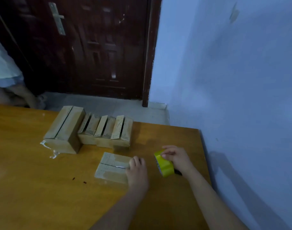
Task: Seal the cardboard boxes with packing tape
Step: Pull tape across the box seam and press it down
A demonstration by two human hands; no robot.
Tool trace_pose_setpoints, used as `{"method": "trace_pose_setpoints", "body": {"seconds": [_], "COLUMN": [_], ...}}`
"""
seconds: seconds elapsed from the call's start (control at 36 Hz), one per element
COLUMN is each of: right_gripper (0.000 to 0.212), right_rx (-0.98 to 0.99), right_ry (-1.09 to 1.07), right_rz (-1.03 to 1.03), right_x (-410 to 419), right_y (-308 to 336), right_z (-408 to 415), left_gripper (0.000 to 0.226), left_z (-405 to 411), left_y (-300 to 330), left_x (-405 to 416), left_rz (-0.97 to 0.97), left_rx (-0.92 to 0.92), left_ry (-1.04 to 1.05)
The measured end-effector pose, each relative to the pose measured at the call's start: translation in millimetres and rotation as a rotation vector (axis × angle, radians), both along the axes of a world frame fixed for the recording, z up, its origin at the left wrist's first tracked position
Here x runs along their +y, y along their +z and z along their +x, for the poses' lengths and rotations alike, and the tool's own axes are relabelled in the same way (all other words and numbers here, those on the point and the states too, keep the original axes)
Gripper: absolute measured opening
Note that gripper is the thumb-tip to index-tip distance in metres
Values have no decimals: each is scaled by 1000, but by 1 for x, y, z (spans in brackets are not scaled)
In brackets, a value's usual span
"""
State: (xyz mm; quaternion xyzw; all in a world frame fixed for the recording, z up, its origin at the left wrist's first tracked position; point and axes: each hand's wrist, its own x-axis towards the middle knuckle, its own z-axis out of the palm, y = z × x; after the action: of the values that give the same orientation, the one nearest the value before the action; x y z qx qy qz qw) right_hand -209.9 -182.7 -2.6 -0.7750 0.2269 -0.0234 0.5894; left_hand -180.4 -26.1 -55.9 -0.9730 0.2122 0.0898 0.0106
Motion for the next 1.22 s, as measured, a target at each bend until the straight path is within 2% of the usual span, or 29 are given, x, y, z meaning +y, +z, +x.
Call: {"method": "trace_pose_setpoints", "body": {"seconds": [0.11, 0.17, 0.25, 0.31, 0.33, 0.39, 0.42, 0.5, 0.58, 0.69, 0.72, 0.81, 0.89, 1.0, 1.14, 1.22], "right_gripper": [22, 17, 18, 19, 17, 15, 16, 20, 11, 44, 46, 23, 35, 36, 31, 33], "right_rx": [-10, 11, 2, -7, -12, -25, -36, -43, -31, -12, -7, -34, -70, -141, -141, -149], "right_ry": [-46, -36, -11, -1, 6, 24, 26, 14, 14, -69, -111, -205, -231, -238, -133, -191], "right_rz": [26, 20, -19, -59, -82, -129, -146, -196, -240, -219, -170, -13, 50, 43, 47, 16], "right_x": [1, 2, 5, 8, 10, 15, 16, 22, 30, 40, 43, 56, 72, 85, 92, 94], "right_y": [17, 26, 38, 46, 49, 54, 56, 60, 65, 65, 66, 74, 79, 78, 85, 88], "right_z": [4, 4, 6, 8, 10, 15, 17, 23, 25, 23, 22, 10, -3, -19, -23, -15], "left_gripper": [42, 36, 37, 44, 49, 53, 48, 24, 23, 24, 25, 24, 27, 28, 25, 26], "left_z": [13, 22, 36, 45, 49, 55, 57, 64, 69, 79, 82, 91, 95, 100, 109, 118], "left_y": [19, 33, 54, 72, 79, 87, 88, 87, 90, 96, 97, 100, 108, 104, 111, 115], "left_x": [-2, 3, 15, 19, 19, 18, 17, 16, 18, 19, 18, 15, 10, 5, -5, -14], "left_rz": [2, -103, -601, -948, -1022, -1007, -997, -1051, -1048, -1027, -1033, -1089, -1100, -1053, -1029, -997], "left_rx": [94, 97, 105, 256, 337, 444, 450, 356, 309, 292, 330, 521, 682, 730, 820, 809], "left_ry": [51, 86, 98, 28, -57, -209, -246, -259, -233, -186, -161, -42, 55, 89, 105, 81]}}
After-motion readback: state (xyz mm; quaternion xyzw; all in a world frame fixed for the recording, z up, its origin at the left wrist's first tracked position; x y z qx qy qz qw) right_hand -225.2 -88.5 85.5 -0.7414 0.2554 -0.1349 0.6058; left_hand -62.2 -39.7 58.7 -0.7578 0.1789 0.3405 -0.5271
